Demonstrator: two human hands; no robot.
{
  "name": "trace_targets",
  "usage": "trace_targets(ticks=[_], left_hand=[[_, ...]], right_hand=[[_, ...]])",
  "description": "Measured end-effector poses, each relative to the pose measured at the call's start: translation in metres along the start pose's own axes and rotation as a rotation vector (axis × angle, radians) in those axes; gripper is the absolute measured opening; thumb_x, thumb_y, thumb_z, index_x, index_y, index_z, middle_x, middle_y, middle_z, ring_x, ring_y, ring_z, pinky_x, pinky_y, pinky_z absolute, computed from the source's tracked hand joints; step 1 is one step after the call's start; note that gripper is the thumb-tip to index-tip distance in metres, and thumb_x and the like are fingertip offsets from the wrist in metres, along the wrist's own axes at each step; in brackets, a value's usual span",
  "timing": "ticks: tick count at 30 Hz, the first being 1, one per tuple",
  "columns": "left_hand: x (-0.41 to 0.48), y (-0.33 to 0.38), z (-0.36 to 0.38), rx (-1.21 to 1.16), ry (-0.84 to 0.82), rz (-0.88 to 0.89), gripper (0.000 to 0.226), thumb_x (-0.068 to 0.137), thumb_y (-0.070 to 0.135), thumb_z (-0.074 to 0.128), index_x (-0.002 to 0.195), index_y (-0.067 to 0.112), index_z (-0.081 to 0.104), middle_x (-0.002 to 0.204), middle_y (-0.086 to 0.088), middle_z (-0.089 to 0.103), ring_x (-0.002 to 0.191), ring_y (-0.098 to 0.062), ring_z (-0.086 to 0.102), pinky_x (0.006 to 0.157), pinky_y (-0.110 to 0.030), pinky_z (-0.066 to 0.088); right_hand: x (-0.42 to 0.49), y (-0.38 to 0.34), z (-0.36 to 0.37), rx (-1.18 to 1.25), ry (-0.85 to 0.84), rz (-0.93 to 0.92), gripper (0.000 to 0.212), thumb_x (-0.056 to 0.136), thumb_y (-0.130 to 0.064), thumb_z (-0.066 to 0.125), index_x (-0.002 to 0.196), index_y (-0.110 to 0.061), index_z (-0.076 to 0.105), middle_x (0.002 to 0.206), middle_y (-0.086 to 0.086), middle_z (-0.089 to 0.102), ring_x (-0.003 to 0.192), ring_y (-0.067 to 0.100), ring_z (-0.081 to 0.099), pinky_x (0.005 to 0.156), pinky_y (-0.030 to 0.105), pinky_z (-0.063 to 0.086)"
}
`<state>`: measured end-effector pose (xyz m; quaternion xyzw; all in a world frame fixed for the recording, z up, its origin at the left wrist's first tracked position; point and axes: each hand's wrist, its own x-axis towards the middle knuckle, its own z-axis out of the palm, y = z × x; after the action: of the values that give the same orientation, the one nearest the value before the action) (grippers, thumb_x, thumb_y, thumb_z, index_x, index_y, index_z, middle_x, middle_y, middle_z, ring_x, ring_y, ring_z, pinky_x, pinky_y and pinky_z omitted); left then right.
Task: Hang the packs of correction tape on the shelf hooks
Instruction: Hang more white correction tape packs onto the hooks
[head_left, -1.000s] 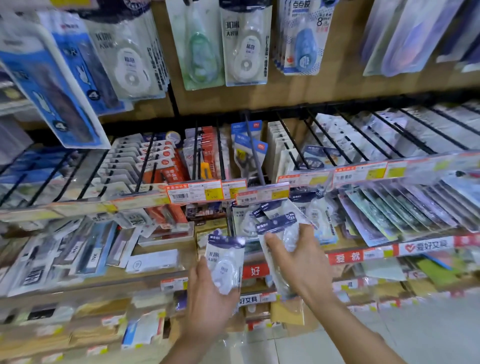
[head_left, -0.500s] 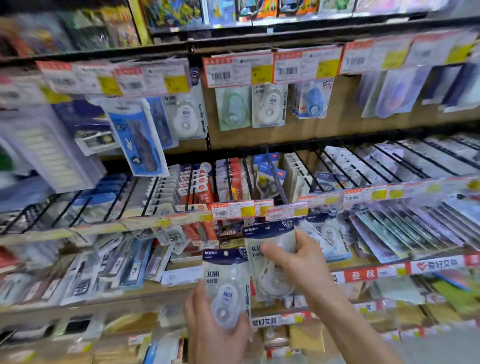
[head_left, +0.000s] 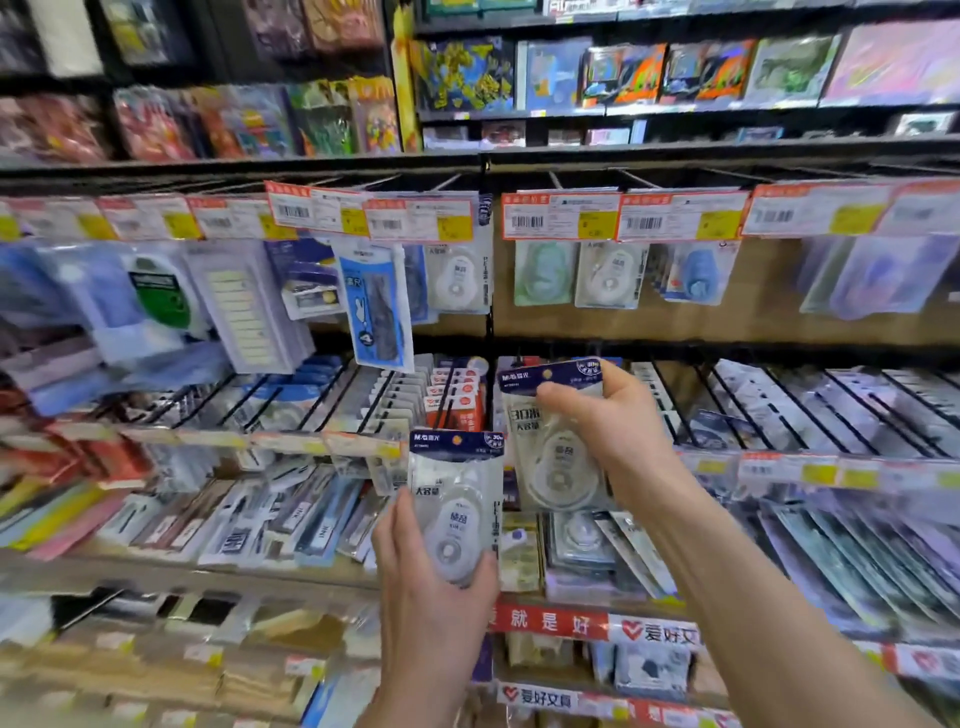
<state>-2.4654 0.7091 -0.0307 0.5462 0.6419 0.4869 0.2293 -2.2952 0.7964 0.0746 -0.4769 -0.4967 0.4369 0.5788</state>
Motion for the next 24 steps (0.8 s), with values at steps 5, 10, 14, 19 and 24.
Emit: trace_targets(ticks=[5, 10, 14, 19, 24], left_hand=[[0.007, 0.013, 0.001, 0.042, 0.06, -0.035, 0.108, 0.076, 0.039, 0.079, 0.151, 0.047, 0.002, 0.149, 0.03, 0.007, 0.136, -0.017, 0.035, 0.108, -0.046, 0.043], [0.015, 0.018, 0.002, 0.059, 0.091, -0.031, 0.107, 0.073, 0.041, 0.08, 0.148, 0.052, 0.003, 0.147, 0.031, 0.011, 0.128, -0.021, 0.047, 0.092, -0.046, 0.055], [0.021, 0.022, 0.007, 0.08, 0.102, -0.006, 0.107, 0.075, 0.035, 0.081, 0.15, 0.047, 0.006, 0.144, 0.029, 0.011, 0.12, -0.017, 0.051, 0.086, -0.039, 0.059], [0.031, 0.022, 0.009, 0.075, 0.117, 0.018, 0.108, 0.078, 0.036, 0.078, 0.152, 0.044, -0.001, 0.146, 0.035, 0.003, 0.134, -0.013, 0.034, 0.102, -0.04, 0.048], [0.035, 0.014, 0.011, 0.048, 0.129, 0.079, 0.106, 0.082, 0.037, 0.075, 0.154, 0.039, -0.003, 0.145, 0.034, 0.002, 0.117, 0.004, 0.026, 0.092, -0.019, 0.036]], right_hand=[[0.03, -0.025, 0.005, 0.013, -0.041, -0.056, 0.017, 0.088, -0.025, 0.077, 0.083, -0.01, 0.071, 0.078, 0.011, 0.067, 0.071, 0.022, 0.061, 0.069, 0.036, 0.048], [0.066, -0.034, 0.025, 0.031, -0.083, -0.093, 0.007, 0.089, -0.022, 0.077, 0.083, -0.018, 0.073, 0.081, 0.011, 0.068, 0.074, 0.025, 0.059, 0.069, 0.038, 0.047], [0.088, -0.034, 0.045, 0.088, -0.115, -0.111, 0.005, 0.088, -0.02, 0.076, 0.085, -0.019, 0.073, 0.085, 0.011, 0.069, 0.078, 0.026, 0.058, 0.073, 0.043, 0.046], [0.106, -0.039, 0.067, 0.154, -0.113, -0.2, 0.008, 0.089, -0.012, 0.075, 0.091, -0.02, 0.075, 0.083, 0.004, 0.074, 0.076, 0.021, 0.067, 0.073, 0.035, 0.052], [0.12, -0.049, 0.082, 0.225, -0.169, -0.253, 0.015, 0.091, -0.007, 0.072, 0.097, -0.019, 0.077, 0.09, 0.0, 0.08, 0.085, 0.016, 0.077, 0.067, 0.029, 0.061]])
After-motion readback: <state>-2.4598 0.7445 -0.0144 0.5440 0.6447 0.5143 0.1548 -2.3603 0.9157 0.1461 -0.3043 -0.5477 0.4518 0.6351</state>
